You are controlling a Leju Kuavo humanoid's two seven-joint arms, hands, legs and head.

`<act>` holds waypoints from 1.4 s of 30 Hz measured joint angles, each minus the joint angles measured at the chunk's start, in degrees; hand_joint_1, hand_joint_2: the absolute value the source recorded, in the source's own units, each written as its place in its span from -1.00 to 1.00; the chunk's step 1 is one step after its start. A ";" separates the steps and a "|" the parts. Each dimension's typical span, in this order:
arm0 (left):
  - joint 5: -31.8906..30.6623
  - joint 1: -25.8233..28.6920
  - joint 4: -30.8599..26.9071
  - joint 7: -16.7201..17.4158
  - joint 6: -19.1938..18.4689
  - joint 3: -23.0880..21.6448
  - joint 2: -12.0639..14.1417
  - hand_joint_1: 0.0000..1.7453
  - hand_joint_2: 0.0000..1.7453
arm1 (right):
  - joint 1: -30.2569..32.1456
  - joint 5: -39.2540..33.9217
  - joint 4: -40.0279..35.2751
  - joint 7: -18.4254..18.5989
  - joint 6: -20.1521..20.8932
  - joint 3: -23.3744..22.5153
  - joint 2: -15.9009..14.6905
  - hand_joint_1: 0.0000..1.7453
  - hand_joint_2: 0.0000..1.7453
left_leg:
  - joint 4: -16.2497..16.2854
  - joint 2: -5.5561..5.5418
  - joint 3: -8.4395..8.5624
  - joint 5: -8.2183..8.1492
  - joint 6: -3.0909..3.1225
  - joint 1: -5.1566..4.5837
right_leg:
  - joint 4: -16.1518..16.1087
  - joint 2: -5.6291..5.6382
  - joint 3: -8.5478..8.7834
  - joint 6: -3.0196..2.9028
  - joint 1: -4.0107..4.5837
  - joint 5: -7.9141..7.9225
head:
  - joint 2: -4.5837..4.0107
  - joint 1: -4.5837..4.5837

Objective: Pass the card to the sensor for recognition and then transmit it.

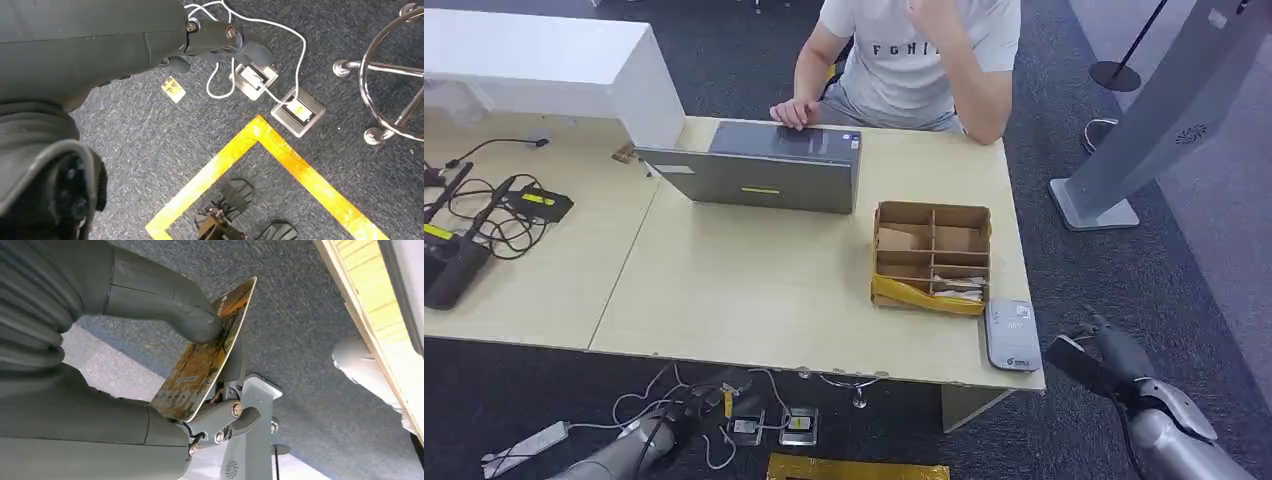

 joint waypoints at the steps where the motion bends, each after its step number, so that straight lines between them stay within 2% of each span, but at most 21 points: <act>1: -0.02 0.00 0.00 0.00 -0.07 0.00 0.02 -1.00 -1.00 | -0.01 0.02 0.00 -0.02 0.04 0.02 0.00 1.00 1.00 | 0.00 0.00 0.00 0.00 0.00 0.00 | 0.01 0.00 0.00 0.00 0.00 0.00 | 0.00 0.00; 11: -0.92 -0.75 0.00 2.14 -1.86 0.00 0.44 -1.00 -1.00 | -0.76 0.02 0.24 -0.33 0.15 0.87 0.55 1.00 1.00 | 0.00 -0.03 0.05 0.03 -0.02 0.00 | 0.04 -0.07 0.04 0.00 0.00 0.01 | 0.00 0.00; 35: -0.66 -0.62 0.00 2.32 -4.17 1.33 0.20 -1.00 -1.00 | -2.14 -1.05 2.36 -0.59 0.46 2.58 1.51 1.00 1.00 | 0.00 -0.02 0.07 0.09 -0.04 0.00 | 0.06 -0.06 0.05 -0.04 0.00 0.07 | 0.00 0.00; 42: -0.74 -0.94 0.00 8.37 -5.20 2.56 0.77 -1.00 -1.00 | -2.35 -0.74 2.58 -0.42 0.68 3.06 1.11 1.00 1.00 | -0.01 -0.03 0.14 0.09 -0.04 0.00 | 0.08 -0.07 0.10 -0.04 0.01 0.07 | 0.00 -0.02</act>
